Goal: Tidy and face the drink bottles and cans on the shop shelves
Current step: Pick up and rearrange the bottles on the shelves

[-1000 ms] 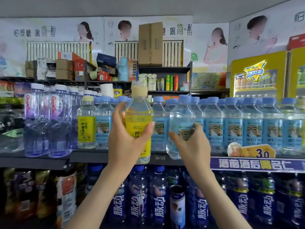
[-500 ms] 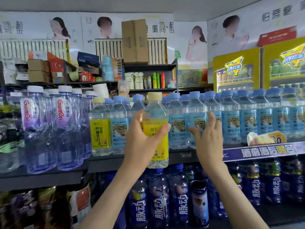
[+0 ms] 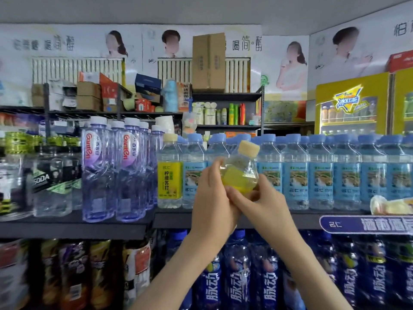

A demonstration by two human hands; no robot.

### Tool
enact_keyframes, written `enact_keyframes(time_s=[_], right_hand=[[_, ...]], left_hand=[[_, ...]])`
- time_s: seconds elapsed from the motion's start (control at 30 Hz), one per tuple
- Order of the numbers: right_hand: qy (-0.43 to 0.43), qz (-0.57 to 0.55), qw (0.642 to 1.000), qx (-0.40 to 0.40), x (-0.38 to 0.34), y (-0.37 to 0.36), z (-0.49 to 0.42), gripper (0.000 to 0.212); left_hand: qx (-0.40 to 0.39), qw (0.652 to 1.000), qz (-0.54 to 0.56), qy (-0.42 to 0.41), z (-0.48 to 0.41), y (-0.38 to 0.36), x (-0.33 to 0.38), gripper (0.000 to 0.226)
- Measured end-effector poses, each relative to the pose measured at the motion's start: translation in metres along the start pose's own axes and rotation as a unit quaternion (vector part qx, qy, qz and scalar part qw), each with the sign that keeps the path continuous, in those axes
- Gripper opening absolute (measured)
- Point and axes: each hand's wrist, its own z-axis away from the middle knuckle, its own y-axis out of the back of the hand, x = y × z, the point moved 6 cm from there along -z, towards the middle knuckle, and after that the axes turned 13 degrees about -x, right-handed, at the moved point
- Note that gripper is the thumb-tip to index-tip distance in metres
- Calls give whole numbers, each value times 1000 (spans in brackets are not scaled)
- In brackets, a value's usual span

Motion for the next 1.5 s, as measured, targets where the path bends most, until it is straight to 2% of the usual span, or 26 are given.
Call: enact_keyframes(time_s=[0.07,0.23,0.37,0.43,0.57,0.67,0.97,1.13,1.3,1.37,1.5], right_hand=[[-13,4,1000,0,-1,-5,-1,41],[3,-46,999,-13,-5,-10,0,27],[-6,-108,993,38,2,-3,6,18],[-13,-137,989,51,7,1,7,19],[-19,-172,982,77,13,11,8,24],[-29,-174,979,102,18,24,11,24],[-64,-112,974,187,67,127,57,26],[-79,-71,968,229,105,225,101,25],[-90,-31,965,245,152,338,146,29],[-91,-28,964,247,172,380,159,28],[-81,-35,957,276,208,450,172,19]], left_hand=[[7,1000,-1,-8,3,4,0,77],[-22,999,-30,-8,9,10,-3,81],[-139,989,26,-35,9,19,-5,75],[-167,983,54,-43,12,28,-8,62],[-72,997,31,-28,18,39,-11,33],[-58,998,7,-16,14,21,-3,24],[-152,985,67,-52,0,-93,58,22],[-195,973,103,-67,-4,-188,126,24],[-216,960,158,-77,-10,-293,209,11],[-212,964,148,-67,-16,-332,233,11],[-142,985,80,-50,-38,-383,260,23]])
